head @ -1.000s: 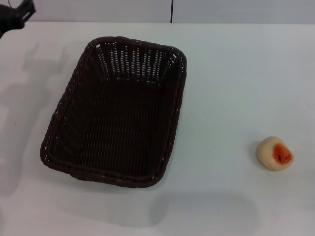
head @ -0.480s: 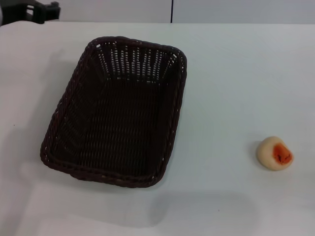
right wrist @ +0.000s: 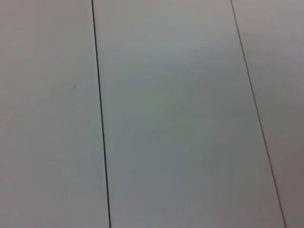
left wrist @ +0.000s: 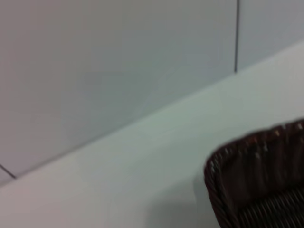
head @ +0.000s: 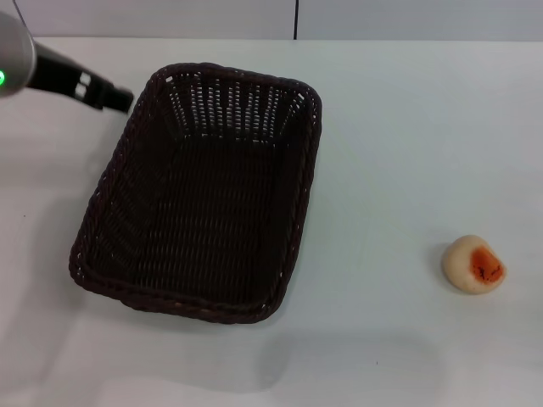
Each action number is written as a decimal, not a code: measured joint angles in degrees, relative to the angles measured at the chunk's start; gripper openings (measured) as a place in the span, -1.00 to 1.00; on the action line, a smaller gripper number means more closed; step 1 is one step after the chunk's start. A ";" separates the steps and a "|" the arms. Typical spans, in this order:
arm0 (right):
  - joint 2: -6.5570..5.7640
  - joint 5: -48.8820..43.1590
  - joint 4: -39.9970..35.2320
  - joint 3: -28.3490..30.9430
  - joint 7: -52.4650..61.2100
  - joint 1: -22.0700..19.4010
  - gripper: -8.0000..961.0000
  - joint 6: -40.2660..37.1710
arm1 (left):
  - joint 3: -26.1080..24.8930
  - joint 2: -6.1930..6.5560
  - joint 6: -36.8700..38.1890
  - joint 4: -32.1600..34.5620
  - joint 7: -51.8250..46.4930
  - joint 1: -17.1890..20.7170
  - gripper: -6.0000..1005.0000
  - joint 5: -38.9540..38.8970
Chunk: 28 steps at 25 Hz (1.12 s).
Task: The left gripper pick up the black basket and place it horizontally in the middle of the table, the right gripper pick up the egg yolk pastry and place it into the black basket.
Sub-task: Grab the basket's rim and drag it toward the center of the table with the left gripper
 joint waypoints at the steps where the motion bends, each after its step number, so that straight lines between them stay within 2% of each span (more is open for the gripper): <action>1: 0.02 0.00 0.00 0.00 0.00 -0.07 0.57 0.00 | 0.09 -0.03 -1.03 0.49 -0.46 -0.31 0.48 0.00; 5: 0.09 0.00 0.00 0.00 0.00 -0.12 0.57 0.00 | 0.96 -0.01 -4.36 2.32 -2.52 -1.53 0.47 -0.04; 11: 0.09 -0.21 -0.01 0.01 0.01 0.21 0.57 0.00 | 2.87 -0.08 -5.33 4.19 -3.30 -2.27 0.45 -0.01; 21: 0.08 -0.27 -0.01 0.00 0.01 0.39 0.57 -0.02 | 3.95 -0.22 -5.67 13.93 -3.40 -6.85 0.42 -0.10; 23: 0.02 -0.27 -0.01 0.00 0.01 0.39 0.57 -0.02 | 3.94 -0.23 -5.10 17.94 -3.76 -8.71 0.41 -0.07; 28: -0.03 -0.28 -0.01 0.00 0.02 0.38 0.57 -0.02 | 4.00 -0.16 -4.77 21.52 -3.79 -10.51 0.40 0.03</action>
